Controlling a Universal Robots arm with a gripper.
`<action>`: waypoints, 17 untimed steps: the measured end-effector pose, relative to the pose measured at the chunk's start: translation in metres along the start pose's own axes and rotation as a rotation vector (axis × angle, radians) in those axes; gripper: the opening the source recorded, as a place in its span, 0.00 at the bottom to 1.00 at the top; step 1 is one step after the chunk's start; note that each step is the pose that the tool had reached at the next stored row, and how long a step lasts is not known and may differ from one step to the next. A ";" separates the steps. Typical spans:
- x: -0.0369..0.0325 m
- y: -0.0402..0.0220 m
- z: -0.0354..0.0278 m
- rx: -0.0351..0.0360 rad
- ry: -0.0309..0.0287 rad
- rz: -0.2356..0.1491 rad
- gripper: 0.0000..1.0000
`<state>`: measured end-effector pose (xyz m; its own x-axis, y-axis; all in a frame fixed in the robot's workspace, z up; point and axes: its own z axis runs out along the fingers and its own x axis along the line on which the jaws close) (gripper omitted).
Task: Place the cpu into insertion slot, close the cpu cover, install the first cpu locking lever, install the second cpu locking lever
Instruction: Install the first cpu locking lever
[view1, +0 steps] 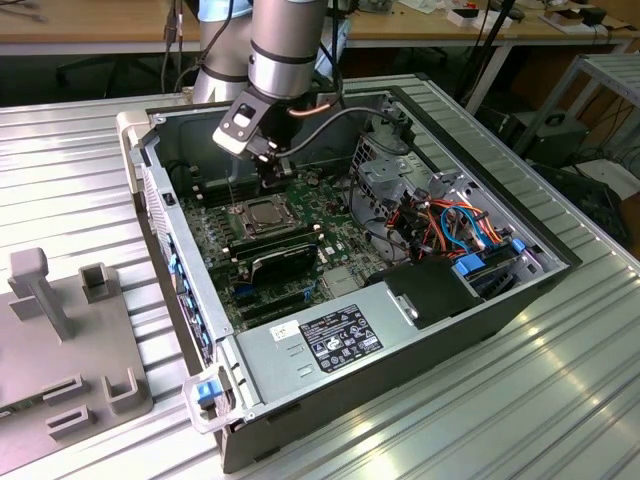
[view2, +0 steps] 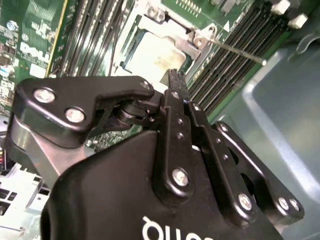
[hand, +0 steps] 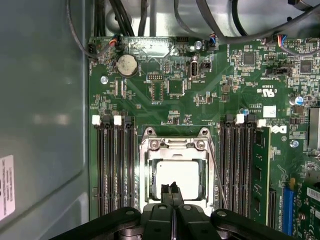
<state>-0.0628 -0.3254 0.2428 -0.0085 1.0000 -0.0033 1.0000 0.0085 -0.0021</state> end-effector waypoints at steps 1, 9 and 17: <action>-0.0001 -0.0001 -0.0007 0.0001 -0.0003 -0.007 0.11; -0.0001 -0.0003 -0.0137 -0.0005 -0.0002 -0.134 0.11; -0.0001 -0.0005 -0.0124 -0.0012 0.0006 -0.350 0.11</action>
<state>-0.0632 -0.3254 0.2553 -0.3513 0.9363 -0.0019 0.9363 0.3513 -0.0018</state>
